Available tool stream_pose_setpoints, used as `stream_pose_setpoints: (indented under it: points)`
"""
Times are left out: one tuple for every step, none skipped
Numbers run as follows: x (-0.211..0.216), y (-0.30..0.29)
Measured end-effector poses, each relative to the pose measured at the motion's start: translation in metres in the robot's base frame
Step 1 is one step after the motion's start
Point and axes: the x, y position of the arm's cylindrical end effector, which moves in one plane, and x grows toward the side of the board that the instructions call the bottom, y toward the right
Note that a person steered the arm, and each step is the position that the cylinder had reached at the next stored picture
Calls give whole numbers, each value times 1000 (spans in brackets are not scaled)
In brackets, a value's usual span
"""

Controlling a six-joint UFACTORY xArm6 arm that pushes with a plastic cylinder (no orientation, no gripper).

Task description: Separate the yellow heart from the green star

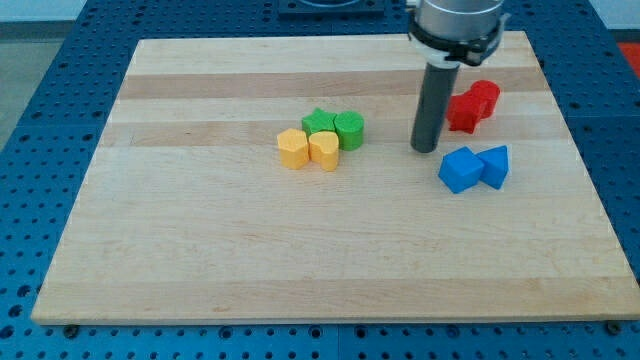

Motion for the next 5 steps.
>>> stream_pose_setpoints:
  points:
    - [0,-26]
    - [0,-50]
    - [0,-75]
    - [0,-96]
    - [6,-114]
